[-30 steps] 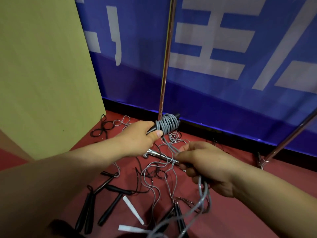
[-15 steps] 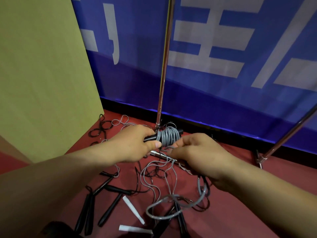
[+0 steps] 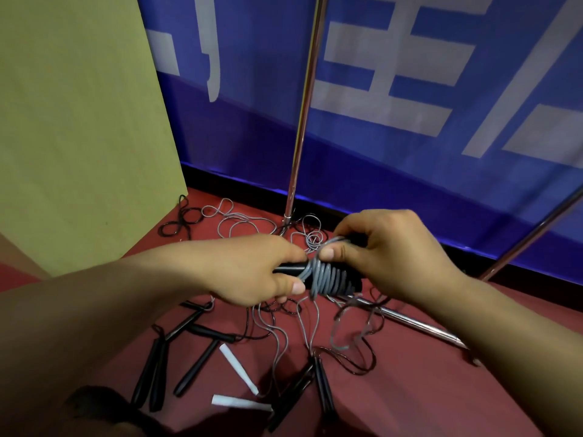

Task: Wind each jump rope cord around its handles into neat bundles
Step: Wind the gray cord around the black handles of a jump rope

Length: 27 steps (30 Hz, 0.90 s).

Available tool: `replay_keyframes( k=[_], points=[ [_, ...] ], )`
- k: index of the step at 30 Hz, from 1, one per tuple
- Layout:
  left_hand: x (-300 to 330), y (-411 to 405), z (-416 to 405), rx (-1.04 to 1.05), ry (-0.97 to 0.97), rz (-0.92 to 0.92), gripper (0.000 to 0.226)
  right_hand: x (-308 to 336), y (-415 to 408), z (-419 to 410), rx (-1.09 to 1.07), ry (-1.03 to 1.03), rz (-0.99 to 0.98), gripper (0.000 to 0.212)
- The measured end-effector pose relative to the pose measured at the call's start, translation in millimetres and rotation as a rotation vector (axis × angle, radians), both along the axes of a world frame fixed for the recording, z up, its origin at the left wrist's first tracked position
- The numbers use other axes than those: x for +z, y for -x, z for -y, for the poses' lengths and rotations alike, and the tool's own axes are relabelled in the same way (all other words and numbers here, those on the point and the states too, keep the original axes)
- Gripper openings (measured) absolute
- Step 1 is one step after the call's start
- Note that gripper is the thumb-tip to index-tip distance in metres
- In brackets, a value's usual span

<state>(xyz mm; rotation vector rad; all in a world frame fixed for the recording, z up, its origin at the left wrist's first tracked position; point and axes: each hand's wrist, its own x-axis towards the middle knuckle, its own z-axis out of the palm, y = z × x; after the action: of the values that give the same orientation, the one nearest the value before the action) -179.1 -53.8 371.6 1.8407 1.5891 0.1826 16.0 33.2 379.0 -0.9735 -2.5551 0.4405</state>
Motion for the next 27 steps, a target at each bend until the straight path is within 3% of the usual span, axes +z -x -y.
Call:
replay_keyframes(
  k=[3,6,9,11,18,20,22,27],
  points=[
    [8,-3,6,-0.040,0.036,0.062,0.017,3,-3,-5,-0.125,0.082,0.001,0.070],
    [22,-4,12,-0.049,0.112,0.266,0.019,8,-4,-8,-0.156,0.308,-0.096,0.058],
    [29,-5,17,-0.112,0.171,0.369,0.018,8,-8,-12,-0.115,0.636,-0.234,0.043],
    [29,-8,19,-0.143,0.201,0.436,0.016,8,-9,-10,-0.084,0.733,-0.257,0.039],
    [27,-9,17,-0.128,0.181,0.691,0.009,-2,-5,-3,-0.009,0.780,-0.412,0.017],
    [27,-9,15,-0.079,0.121,0.775,0.014,-5,-6,0,-0.070,0.665,-0.377,0.035],
    [26,-10,13,0.032,0.051,0.838,0.020,-6,-5,4,-0.127,0.590,-0.373,0.037],
    [19,-7,8,0.329,-0.058,0.743,0.020,-7,0,13,-0.041,0.457,-0.284,0.023]
  ],
)
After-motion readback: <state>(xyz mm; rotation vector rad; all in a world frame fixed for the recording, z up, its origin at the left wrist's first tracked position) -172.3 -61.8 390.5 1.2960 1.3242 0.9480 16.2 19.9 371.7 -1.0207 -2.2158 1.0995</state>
